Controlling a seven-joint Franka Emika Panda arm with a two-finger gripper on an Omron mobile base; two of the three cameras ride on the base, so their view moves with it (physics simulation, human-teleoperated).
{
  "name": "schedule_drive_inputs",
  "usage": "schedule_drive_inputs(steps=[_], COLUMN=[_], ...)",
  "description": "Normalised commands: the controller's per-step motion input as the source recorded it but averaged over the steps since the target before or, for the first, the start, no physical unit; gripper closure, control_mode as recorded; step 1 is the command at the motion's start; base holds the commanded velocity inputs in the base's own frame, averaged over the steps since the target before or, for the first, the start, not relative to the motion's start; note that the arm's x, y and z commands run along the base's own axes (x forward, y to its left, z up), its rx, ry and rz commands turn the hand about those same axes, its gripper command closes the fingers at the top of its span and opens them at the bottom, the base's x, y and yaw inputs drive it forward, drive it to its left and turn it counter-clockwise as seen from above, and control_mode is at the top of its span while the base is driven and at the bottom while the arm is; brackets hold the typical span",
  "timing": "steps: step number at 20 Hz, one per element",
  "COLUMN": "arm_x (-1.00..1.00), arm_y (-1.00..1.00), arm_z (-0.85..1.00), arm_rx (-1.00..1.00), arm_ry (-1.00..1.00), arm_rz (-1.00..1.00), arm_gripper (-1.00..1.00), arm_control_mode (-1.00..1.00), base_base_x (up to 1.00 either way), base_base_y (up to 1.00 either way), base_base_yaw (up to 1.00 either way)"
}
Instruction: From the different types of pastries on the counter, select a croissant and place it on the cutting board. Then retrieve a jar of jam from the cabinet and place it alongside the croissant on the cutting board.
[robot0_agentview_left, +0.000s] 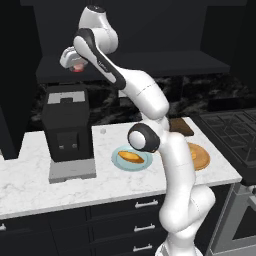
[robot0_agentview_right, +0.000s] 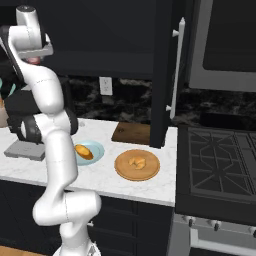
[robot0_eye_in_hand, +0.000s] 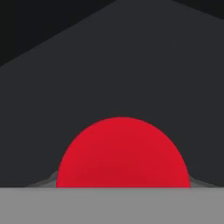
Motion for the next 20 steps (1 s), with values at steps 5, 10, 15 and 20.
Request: schedule_drive_inputs(steps=[5,10,15,20], arm_x=[0.24,-0.54,-0.69,-0.96], arm_y=[0.00,0.00,0.20,0.06], arm_z=[0.17,0.94,-0.37,-0.98], arm_rx=[-0.01,0.01,-0.23,-0.37], arm_ry=[0.12,0.13,0.33,0.23], arm_rz=[0.03,0.05,0.01,0.00], arm_gripper=[1.00,1.00,1.00,1.00], arm_control_mode=[-1.00,-1.00,-1.00,-1.00], base_base_x=[0.00,0.00,0.00,0.00], base_base_y=[0.00,0.00,0.00,0.00], base_base_yaw=[0.00,0.00,0.00,0.00])
